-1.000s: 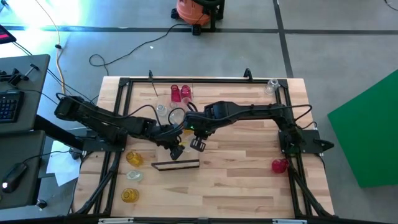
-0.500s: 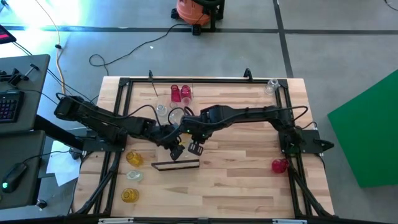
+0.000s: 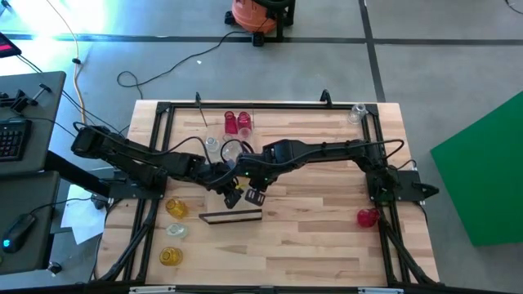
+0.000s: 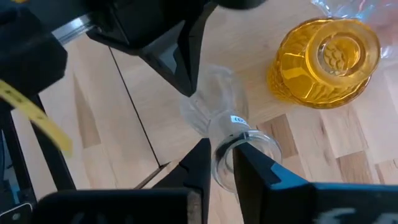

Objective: Sort vases onto shelf
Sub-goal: Put the transparent vase on the shelf

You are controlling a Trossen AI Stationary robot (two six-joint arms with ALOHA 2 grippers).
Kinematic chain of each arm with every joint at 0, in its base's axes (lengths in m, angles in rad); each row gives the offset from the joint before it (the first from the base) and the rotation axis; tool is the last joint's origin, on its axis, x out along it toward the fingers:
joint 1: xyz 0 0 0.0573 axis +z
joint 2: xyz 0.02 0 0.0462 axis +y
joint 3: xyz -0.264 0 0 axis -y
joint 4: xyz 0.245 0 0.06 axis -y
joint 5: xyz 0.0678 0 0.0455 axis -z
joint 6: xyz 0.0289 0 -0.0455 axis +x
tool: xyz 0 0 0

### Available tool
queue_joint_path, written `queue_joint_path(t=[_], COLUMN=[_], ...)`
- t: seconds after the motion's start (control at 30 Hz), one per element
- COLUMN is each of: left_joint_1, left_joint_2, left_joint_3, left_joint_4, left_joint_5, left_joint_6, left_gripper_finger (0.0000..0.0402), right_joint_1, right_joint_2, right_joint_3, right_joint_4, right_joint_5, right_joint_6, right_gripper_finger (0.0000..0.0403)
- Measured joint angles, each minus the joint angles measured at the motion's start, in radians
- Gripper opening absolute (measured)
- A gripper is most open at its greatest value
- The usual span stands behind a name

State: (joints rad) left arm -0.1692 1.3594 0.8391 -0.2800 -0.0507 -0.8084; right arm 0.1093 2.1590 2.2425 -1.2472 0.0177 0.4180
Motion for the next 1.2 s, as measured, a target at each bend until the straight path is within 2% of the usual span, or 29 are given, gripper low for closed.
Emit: queue_joint_path(t=[0.57, 0.87, 1.2], left_joint_1=[-0.001, -0.001, -0.002], left_joint_2=[0.000, -0.001, 0.000], left_joint_3=[0.000, 0.000, 0.000], left_joint_4=[-0.008, -0.013, -0.015], left_joint_5=[0.016, 0.017, 0.017], left_joint_6=[0.009, 0.009, 0.007], left_gripper_finger=[0.0000, 0.0000, 0.0000], right_joint_1=[-0.002, -0.002, 0.010], right_joint_2=[0.001, -0.001, 0.002], right_joint_3=[0.003, 0.116, 0.061], right_joint_4=[0.057, 0.067, 0.080], right_joint_5=[-0.024, -0.009, -0.048], right_joint_6=[0.000, -0.053, -0.038], right_gripper_finger=[0.0044, 0.0044, 0.0044])
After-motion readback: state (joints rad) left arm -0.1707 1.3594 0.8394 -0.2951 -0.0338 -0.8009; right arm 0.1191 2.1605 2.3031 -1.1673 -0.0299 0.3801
